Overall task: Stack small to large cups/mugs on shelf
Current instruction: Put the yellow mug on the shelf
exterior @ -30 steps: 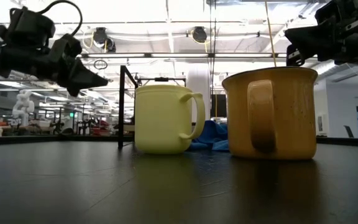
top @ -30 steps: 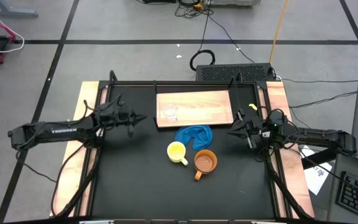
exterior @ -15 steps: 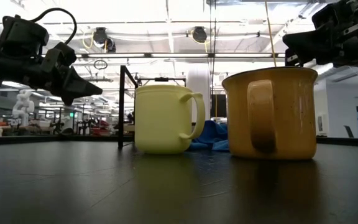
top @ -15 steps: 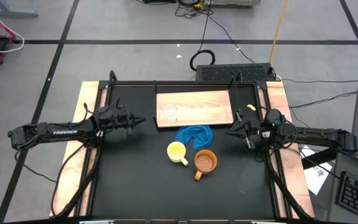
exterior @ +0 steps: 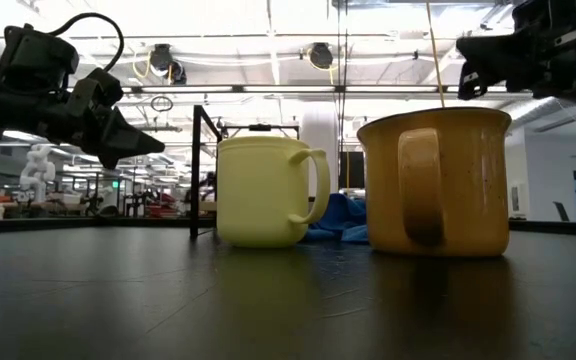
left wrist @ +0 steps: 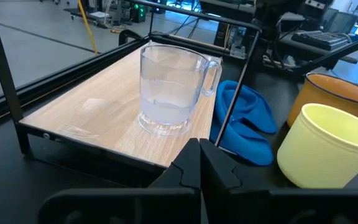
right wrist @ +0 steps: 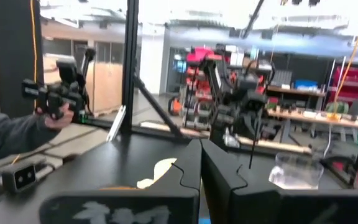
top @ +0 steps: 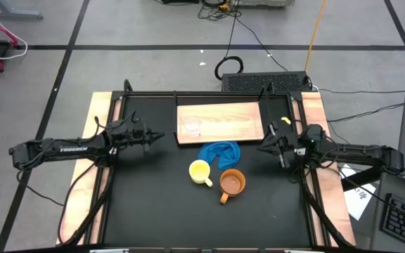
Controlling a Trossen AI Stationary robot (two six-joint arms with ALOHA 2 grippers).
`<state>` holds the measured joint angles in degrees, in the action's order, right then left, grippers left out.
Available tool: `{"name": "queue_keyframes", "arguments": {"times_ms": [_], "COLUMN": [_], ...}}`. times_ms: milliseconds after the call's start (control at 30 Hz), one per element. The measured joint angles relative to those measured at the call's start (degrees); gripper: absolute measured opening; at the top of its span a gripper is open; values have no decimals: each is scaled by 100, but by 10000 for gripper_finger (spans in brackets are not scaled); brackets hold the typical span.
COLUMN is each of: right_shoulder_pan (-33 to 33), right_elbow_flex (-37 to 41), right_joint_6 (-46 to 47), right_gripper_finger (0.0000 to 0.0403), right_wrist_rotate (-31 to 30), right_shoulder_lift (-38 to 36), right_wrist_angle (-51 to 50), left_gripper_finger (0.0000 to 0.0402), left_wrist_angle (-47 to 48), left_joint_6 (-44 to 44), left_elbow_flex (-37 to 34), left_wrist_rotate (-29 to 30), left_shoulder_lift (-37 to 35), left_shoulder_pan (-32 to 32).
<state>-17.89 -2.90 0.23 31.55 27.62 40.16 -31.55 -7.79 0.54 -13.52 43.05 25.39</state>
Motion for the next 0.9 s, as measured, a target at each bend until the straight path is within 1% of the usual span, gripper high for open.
{"name": "queue_keyframes", "arguments": {"times_ms": [300,500,733,900], "right_shoulder_pan": [0,0,0,0], "right_elbow_flex": [0,0,0,-23], "right_joint_6": [80,485,538,876], "right_gripper_finger": [0,0,0,0], "right_wrist_rotate": [0,-31,-40,-42], "right_shoulder_lift": [1,81,140,159], "right_wrist_angle": [355,427,513,649], "left_gripper_finger": [0,1,1,1], "left_wrist_angle": [8,30,57,58], "left_joint_6": [29,57,103,41], "left_elbow_flex": [2,2,2,4], "left_wrist_rotate": [-2,-2,-2,-2], "left_shoulder_lift": [1,7,7,7], "left_shoulder_pan": [0,0,0,0]}}
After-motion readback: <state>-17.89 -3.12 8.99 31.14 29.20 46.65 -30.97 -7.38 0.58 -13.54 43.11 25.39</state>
